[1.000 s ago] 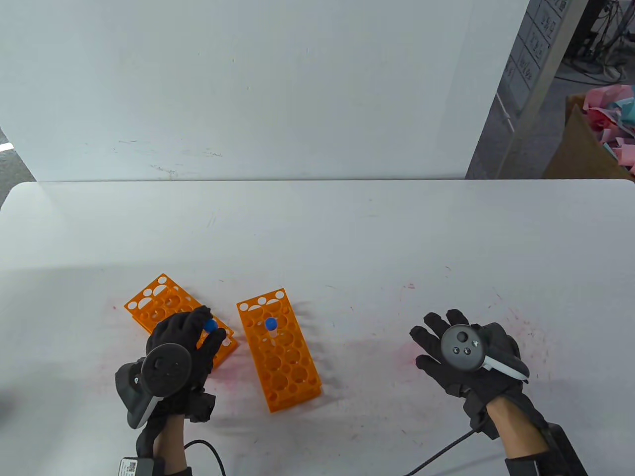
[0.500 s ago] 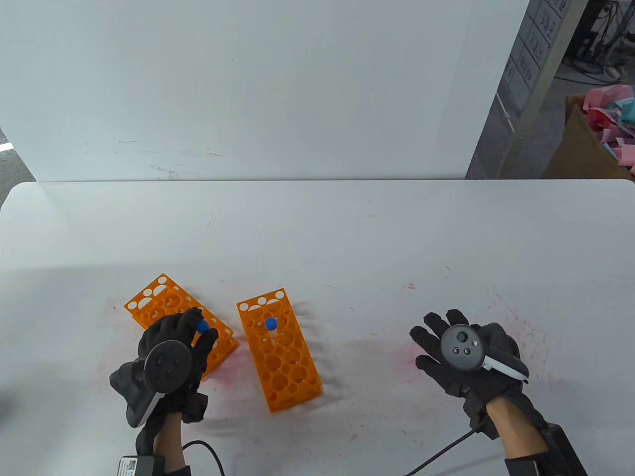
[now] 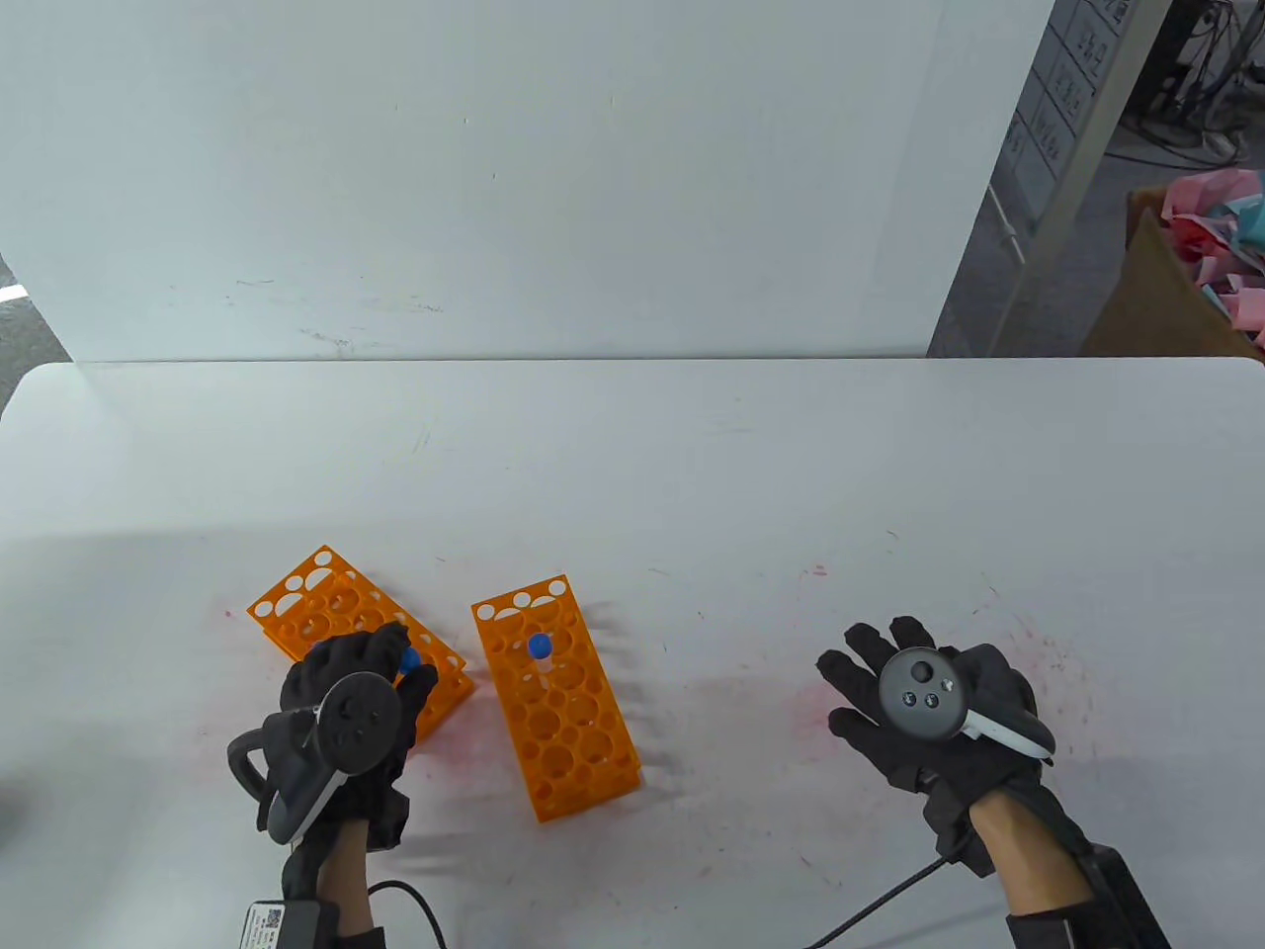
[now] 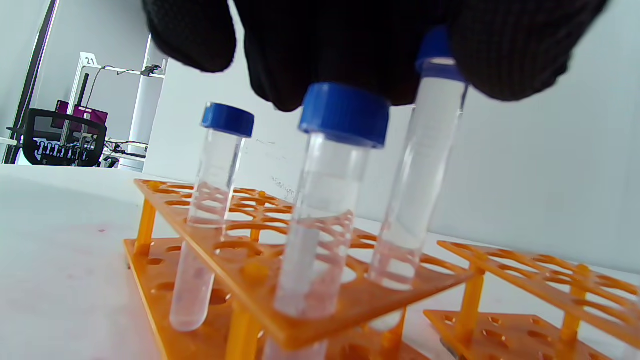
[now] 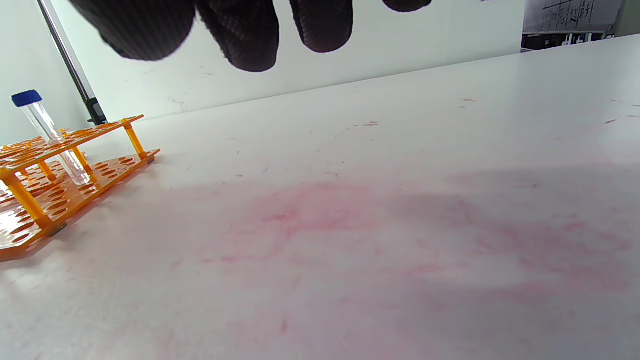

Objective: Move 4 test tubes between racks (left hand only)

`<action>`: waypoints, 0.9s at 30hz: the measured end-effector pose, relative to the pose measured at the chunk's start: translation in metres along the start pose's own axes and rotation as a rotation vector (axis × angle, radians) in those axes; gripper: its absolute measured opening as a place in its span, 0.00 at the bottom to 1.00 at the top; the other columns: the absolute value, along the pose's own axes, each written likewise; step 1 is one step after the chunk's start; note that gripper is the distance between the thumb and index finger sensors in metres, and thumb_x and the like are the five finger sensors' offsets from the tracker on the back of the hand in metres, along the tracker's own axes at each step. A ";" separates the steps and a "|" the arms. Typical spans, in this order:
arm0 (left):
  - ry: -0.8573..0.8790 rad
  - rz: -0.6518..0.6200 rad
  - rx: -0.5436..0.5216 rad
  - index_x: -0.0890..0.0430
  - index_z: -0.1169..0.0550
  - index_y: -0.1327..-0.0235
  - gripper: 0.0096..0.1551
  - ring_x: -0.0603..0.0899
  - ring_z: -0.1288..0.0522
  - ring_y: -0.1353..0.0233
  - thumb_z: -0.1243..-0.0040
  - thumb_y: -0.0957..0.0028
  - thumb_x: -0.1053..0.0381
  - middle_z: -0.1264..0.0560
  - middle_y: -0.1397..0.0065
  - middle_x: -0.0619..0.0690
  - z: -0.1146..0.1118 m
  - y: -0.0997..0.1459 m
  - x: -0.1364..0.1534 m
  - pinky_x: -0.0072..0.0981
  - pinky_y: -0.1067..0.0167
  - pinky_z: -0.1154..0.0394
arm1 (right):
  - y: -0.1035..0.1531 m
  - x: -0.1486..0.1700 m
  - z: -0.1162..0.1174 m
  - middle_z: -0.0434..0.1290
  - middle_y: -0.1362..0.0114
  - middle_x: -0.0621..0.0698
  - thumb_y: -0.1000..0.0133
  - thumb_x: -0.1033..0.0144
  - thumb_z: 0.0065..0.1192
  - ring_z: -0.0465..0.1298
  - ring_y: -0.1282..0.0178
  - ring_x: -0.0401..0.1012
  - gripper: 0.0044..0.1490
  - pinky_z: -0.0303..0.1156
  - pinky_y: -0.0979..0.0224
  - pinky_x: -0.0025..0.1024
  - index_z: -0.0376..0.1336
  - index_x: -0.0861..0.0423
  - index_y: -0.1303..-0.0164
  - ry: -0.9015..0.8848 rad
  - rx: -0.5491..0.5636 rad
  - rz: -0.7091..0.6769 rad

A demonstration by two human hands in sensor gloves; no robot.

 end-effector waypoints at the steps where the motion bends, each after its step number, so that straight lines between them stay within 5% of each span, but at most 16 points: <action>1: -0.004 0.001 0.003 0.46 0.26 0.33 0.34 0.63 0.26 0.26 0.39 0.52 0.35 0.23 0.30 0.47 -0.001 0.000 0.000 0.65 0.31 0.31 | 0.000 0.000 0.000 0.45 0.11 0.57 0.40 0.43 0.45 0.39 0.18 0.67 0.39 0.42 0.27 0.77 0.49 0.46 0.18 0.000 -0.001 0.000; 27: -0.229 -0.036 0.084 0.46 0.25 0.33 0.33 0.64 0.32 0.21 0.42 0.51 0.35 0.28 0.24 0.49 -0.015 -0.004 -0.009 0.66 0.28 0.35 | 0.001 0.000 0.000 0.45 0.11 0.57 0.40 0.43 0.45 0.39 0.18 0.67 0.39 0.42 0.27 0.77 0.49 0.46 0.18 -0.004 -0.011 0.003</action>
Point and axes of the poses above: the tracker on the back of each hand, its own x axis roughly to the little-finger side, its own y axis roughly from the fingertips to the wrist, z = x × y, the point moved 1 cm from there along -y, roughly from the wrist to the fingertips
